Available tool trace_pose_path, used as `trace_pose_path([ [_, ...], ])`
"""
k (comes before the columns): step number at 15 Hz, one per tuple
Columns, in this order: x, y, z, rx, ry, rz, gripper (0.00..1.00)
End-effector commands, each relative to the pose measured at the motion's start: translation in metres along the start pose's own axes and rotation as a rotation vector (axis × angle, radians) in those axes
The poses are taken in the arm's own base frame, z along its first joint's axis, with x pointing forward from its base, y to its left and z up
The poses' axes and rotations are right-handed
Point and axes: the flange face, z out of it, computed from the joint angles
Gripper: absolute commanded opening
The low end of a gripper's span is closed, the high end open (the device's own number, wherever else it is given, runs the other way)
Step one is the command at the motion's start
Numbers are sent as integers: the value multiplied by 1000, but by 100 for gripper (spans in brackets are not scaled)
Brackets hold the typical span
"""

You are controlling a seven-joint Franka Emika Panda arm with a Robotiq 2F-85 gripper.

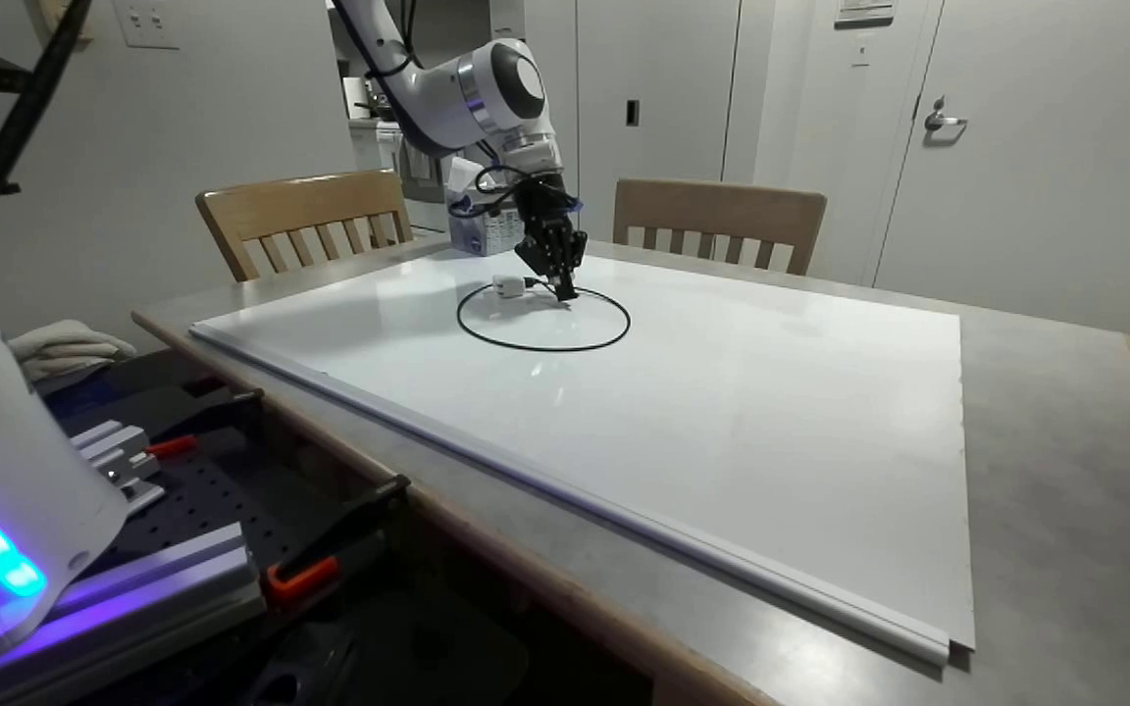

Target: Put the charger in a circle

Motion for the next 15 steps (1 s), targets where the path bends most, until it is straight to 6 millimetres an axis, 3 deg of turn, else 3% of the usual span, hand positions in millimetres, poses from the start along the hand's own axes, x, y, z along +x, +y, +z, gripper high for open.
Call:
trace_pose_path([
  [1, 7, -2, 2, -10, 39, 24, 2],
  [4, 19, 0, 0, -4, 84, 61, 2],
  [11, 29, 6, -1, -41, 166, 115, 2],
  [12, 18, 11, -13, -55, 180, 131, 2],
  [15, 14, 26, -20, -102, 207, 184, 2],
])
